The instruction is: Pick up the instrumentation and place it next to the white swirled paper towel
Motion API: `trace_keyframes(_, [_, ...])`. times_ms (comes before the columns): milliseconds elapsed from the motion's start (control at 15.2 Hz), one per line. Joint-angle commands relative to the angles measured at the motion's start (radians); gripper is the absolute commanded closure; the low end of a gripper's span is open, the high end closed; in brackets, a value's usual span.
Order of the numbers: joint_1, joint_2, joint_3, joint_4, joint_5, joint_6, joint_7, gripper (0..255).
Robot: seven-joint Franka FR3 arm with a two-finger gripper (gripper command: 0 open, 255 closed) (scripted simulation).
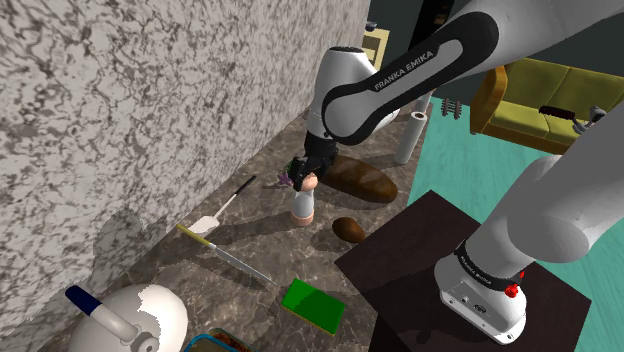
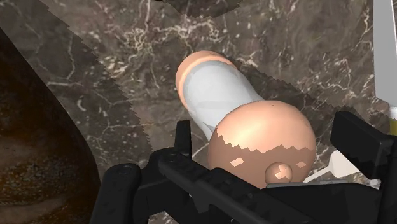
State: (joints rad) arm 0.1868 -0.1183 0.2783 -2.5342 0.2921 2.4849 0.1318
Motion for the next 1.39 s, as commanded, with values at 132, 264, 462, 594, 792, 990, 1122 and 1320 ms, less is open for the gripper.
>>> trace_keyframes(132, [0.000, 0.000, 0.000, 0.000, 0.000, 0.000, 0.000, 255])
trace_keyframes(264, [0.000, 0.000, 0.000, 0.000, 0.000, 0.000, 0.000, 255])
trace_keyframes(462, [0.000, 0.000, 0.000, 0.000, 0.000, 0.000, 0.000, 255])
trace_keyframes(594, [0.000, 0.000, 0.000, 0.000, 0.000, 0.000, 0.000, 255])
trace_keyframes(792, [-0.001, -0.033, -0.003, 0.013, -0.002, -0.046, 0.006, 255])
trace_keyframes(990, [-0.002, -0.064, -0.006, 0.028, -0.005, -0.091, 0.011, 255])
trace_keyframes(1122, [-0.003, -0.083, -0.008, 0.040, -0.007, -0.122, 0.015, 255])
trace_keyframes(1320, [-0.005, -0.110, -0.012, 0.058, -0.010, -0.167, 0.020, 255])
